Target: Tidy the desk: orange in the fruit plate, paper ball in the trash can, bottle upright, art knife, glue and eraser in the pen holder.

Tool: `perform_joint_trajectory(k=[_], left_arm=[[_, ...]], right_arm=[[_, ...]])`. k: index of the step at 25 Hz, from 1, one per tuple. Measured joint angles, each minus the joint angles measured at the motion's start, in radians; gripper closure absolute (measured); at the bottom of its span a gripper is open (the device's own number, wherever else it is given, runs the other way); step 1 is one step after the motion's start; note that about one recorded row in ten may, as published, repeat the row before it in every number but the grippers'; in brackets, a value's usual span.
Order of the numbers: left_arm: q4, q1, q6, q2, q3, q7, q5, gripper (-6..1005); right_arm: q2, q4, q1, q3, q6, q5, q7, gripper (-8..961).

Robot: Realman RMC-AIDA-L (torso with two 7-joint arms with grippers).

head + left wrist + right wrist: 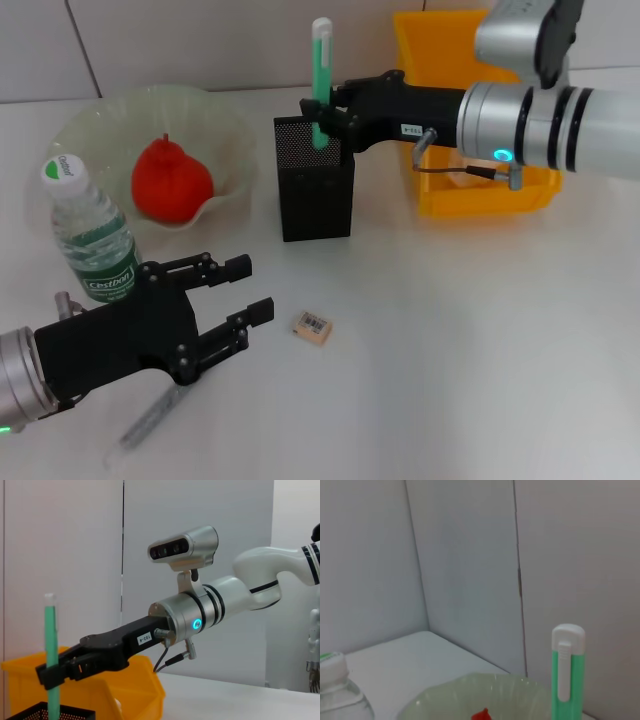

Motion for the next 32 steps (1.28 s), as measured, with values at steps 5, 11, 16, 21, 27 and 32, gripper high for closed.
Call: perform_joint_trajectory(k=[5,11,16,21,27,32], left_arm=[[0.000,0.003,0.004,0.000,0.000,0.004,0.000,512],[0.000,0.002,0.004,0.000,0.000,0.004,0.000,508],[0.000,0.000,0.004,-0.001,0.000,0.002,0.001,505],[0.000,0.001,0.007,-0.001,0.000,-0.006,0.001,501],[0.000,0.000,0.009,0.000,-0.001,-0.009,-0.002,497],[0.000,0.002,0.011,0.000,-0.014,-0.020,-0.002,493]], right_arm=[[0.002,0.067,0.048,-0.012,0.032,-0.002,-0.040,777],[0.005,0.085,0.064,-0.011,0.047,0.002,-0.067,777],[0.005,0.080,0.057,-0.004,0.048,0.005,-0.059,777],[0.004,0.072,0.042,-0.002,0.046,0.006,-0.043,777],[0.005,0.031,-0.001,-0.003,0.024,0.028,-0.034,537],[0.003,-0.114,-0.105,-0.002,-0.058,0.072,0.044,346]])
